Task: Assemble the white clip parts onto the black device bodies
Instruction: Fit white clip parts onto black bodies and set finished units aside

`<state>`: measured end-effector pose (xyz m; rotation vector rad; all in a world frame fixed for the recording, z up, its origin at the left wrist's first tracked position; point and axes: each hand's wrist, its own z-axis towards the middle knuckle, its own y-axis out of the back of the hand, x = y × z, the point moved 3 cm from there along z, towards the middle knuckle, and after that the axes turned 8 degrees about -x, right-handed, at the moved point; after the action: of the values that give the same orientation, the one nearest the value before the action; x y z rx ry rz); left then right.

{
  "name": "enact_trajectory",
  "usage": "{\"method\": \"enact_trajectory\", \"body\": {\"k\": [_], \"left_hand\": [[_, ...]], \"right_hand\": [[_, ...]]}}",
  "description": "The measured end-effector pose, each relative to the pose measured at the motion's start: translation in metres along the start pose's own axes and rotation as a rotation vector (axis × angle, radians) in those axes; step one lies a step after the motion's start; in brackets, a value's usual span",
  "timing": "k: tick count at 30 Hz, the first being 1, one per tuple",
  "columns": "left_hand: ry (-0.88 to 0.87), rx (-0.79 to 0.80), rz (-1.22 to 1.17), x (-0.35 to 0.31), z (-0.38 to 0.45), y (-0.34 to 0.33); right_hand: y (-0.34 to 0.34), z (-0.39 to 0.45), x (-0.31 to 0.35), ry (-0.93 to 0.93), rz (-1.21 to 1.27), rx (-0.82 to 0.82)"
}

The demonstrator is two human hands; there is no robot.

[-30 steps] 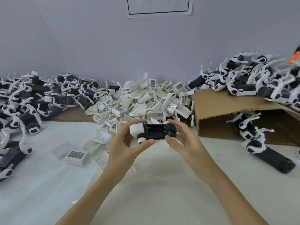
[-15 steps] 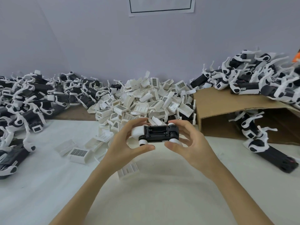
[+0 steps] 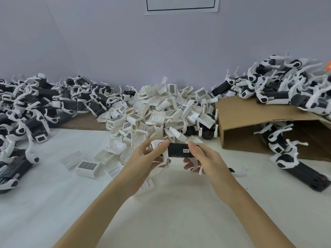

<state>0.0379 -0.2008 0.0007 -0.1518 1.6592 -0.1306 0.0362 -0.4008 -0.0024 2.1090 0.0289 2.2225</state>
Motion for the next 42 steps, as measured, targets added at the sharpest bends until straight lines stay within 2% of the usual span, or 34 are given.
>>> {"method": "enact_trajectory", "body": {"k": [4,6,8,9,10,11,13,15,17,21,25,29,31,34,42], "left_hand": [[0.008,-0.004,0.002,0.002,0.0,0.001],[-0.033,-0.144,0.001,0.002,0.0,0.001],[-0.09,-0.313,-0.027,0.001,0.001,0.005],[-0.105,-0.362,-0.043,0.001,0.002,0.008],[-0.118,-0.39,-0.054,0.0,0.004,0.011],[-0.132,-0.404,-0.061,-0.001,0.006,0.014],[-0.159,-0.416,-0.058,-0.003,0.007,0.017],[-0.182,-0.42,-0.051,-0.003,0.006,0.016],[-0.206,-0.404,-0.006,-0.001,0.005,0.013],[-0.252,-0.355,0.129,0.003,0.003,0.009],[-0.325,-0.333,0.215,0.003,-0.002,0.003],[-0.352,-0.309,0.22,0.004,-0.007,-0.005],[-0.352,-0.295,0.209,0.006,-0.01,-0.01],[-0.347,-0.275,0.226,0.009,-0.012,-0.015],[-0.325,-0.224,0.203,0.015,-0.01,-0.013]], "right_hand": [[-0.005,-0.006,0.0,0.166,-0.067,-0.065],[-0.012,-0.009,-0.003,0.223,-0.17,0.05],[-0.02,-0.011,-0.007,0.223,-0.148,0.186],[-0.021,-0.01,-0.01,0.221,-0.128,0.193],[-0.018,-0.006,-0.013,0.252,-0.163,0.135],[-0.013,0.0,-0.016,0.317,-0.303,0.028],[-0.002,0.013,-0.024,0.422,-0.755,-0.132],[0.008,0.025,-0.033,0.371,-1.002,-0.131],[0.013,0.032,-0.04,0.328,-1.061,-0.106],[0.015,0.034,-0.038,0.417,-0.953,-0.208],[0.018,0.03,-0.031,0.392,-0.843,-0.234],[0.024,0.023,-0.022,0.234,-0.415,-0.307],[0.023,0.02,-0.016,0.143,-0.143,-0.269],[0.02,0.016,-0.005,-0.009,0.246,-0.12],[0.009,0.015,-0.004,-0.176,0.547,-0.017]]}}
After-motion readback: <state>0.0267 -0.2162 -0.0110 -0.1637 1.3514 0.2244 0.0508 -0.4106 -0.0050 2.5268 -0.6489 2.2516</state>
